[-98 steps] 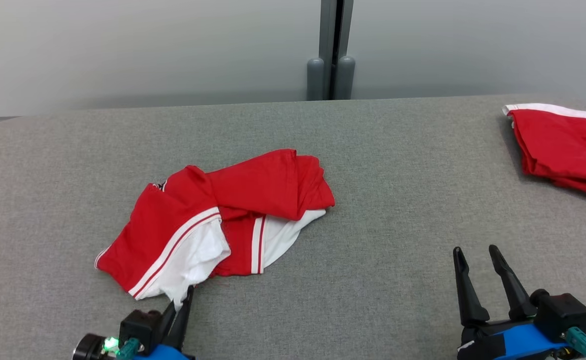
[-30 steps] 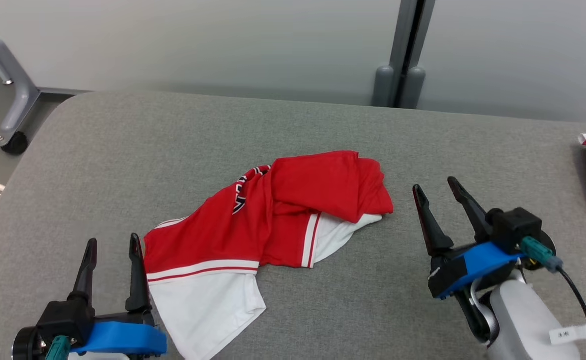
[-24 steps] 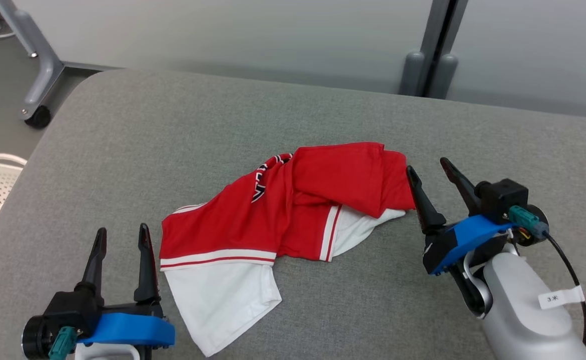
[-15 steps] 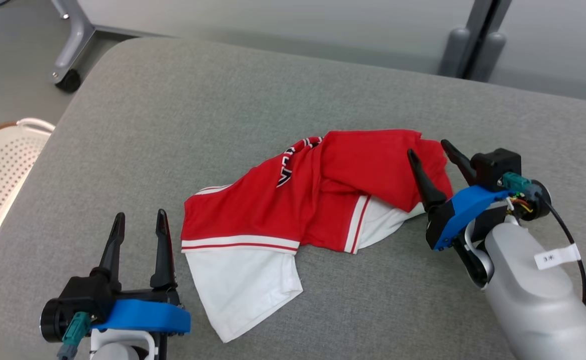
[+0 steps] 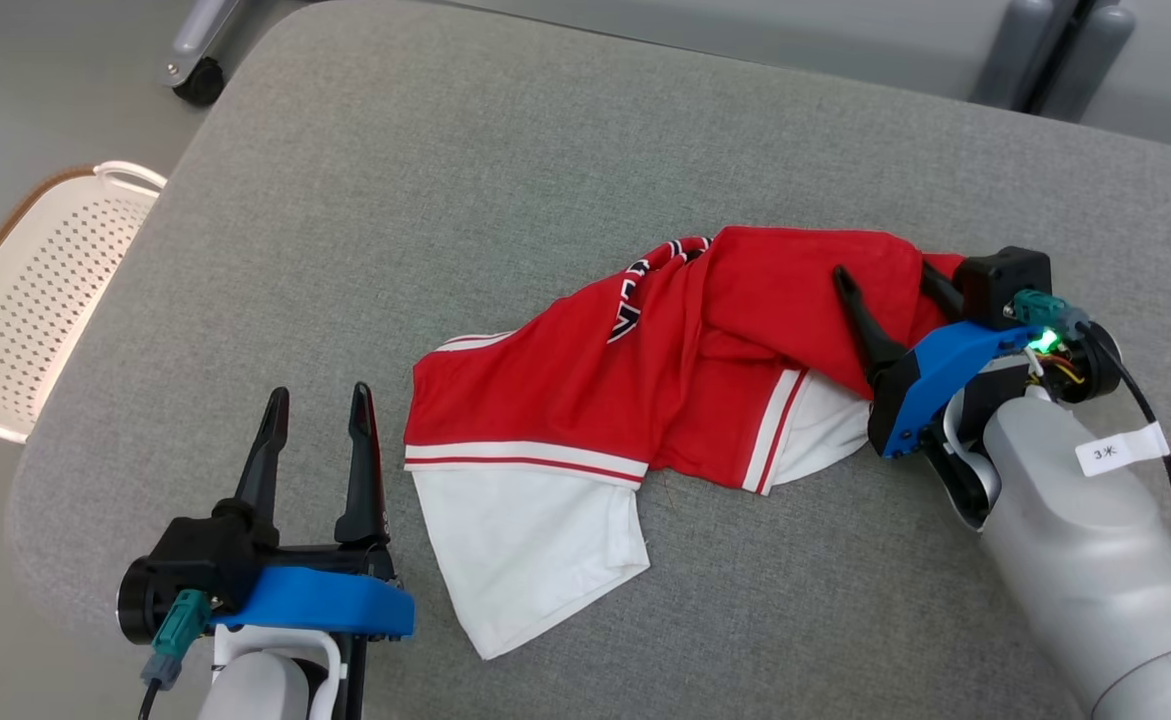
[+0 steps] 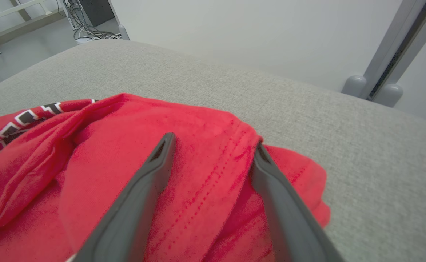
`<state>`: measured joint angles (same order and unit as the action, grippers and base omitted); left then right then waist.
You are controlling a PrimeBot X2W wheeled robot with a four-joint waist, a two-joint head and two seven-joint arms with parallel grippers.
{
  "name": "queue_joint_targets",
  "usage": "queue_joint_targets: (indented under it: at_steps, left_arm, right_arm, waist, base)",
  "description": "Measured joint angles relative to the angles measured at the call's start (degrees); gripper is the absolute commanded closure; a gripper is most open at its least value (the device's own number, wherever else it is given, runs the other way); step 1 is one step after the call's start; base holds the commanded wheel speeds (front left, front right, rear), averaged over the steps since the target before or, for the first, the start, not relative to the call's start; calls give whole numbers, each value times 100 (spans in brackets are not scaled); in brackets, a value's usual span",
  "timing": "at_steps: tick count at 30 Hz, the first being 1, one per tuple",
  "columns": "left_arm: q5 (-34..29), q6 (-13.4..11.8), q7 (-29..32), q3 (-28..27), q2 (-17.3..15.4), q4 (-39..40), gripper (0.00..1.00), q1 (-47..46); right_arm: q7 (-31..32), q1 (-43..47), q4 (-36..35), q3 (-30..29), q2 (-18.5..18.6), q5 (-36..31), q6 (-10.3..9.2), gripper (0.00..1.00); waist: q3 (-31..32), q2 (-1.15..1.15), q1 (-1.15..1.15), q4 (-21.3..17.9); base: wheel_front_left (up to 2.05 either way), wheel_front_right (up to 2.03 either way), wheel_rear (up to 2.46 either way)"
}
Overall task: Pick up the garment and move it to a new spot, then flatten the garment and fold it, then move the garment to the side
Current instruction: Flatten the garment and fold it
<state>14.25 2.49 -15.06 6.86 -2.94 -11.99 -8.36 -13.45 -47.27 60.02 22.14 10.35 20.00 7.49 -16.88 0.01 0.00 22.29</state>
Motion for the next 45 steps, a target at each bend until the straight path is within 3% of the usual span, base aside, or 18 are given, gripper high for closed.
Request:
queue_joint_targets:
  at_steps: [9, 10, 11, 12, 13, 19, 24, 34, 37, 45]
  left_arm:
    - [135, -12, 0, 178, 1, -51, 0, -111]
    - [144, -18, 0, 197, 0, -59, 0, -117]
    - [149, -19, 0, 221, 0, -68, 0, -118]
    - [167, -19, 0, 247, 1, -79, 0, -121]
    - [188, -29, 0, 268, 1, -86, 0, -125]
    - [224, -62, 0, 301, 1, -122, 0, -132]
    - [170, -66, 0, 169, 2, -157, 0, -83]
    - [-30, 58, 0, -81, 1, -199, 0, 132]
    - [-79, 85, 0, -153, 3, -203, 0, 198]
    - [-123, 100, 0, -274, 3, -207, 0, 404]
  right_arm:
    - [-52, -487, 368, 323, -58, 328, 0, 0]
    - [-51, -528, 406, 355, -75, 359, -1, 7]
    - [-46, -563, 450, 392, -85, 390, 0, 35]
    - [-42, -593, 500, 431, -88, 407, 0, 78]
    - [-41, -624, 550, 460, -89, 433, -1, 100]
    - [-80, -768, 727, 583, -103, 550, 0, 100]
    - [-143, -737, 481, 645, -79, 588, 0, 100]
    - [-153, 407, -1340, 383, 244, 322, 0, 100]
    - [-155, 1046, -2141, 235, 283, 130, 0, 100]
    - [-154, 2552, -3440, -26, 365, -208, 0, 100]
  waist:
    - [-130, 0, 0, 167]
    - [-140, 0, 0, 182]
    - [-147, 0, 0, 195]
    - [-153, 0, 0, 210]
    - [-160, 0, 0, 224]
    - [-139, 1, 0, 254]
    - [-7, -1, -1, 140]
    - [337, -1, -1, -428]
    - [472, -1, -1, -719]
    - [730, -2, -1, -1282]
  base:
    - [0, 0, 0]
    - [0, 0, 0]
    - [0, 0, 0]
    - [0, 0, 0]
    - [0, 0, 0]
    - [0, 0, 0]
    - [0, 0, 0]
    - [0, 0, 0]
    - [0, 0, 0]
    - [0, 0, 0]
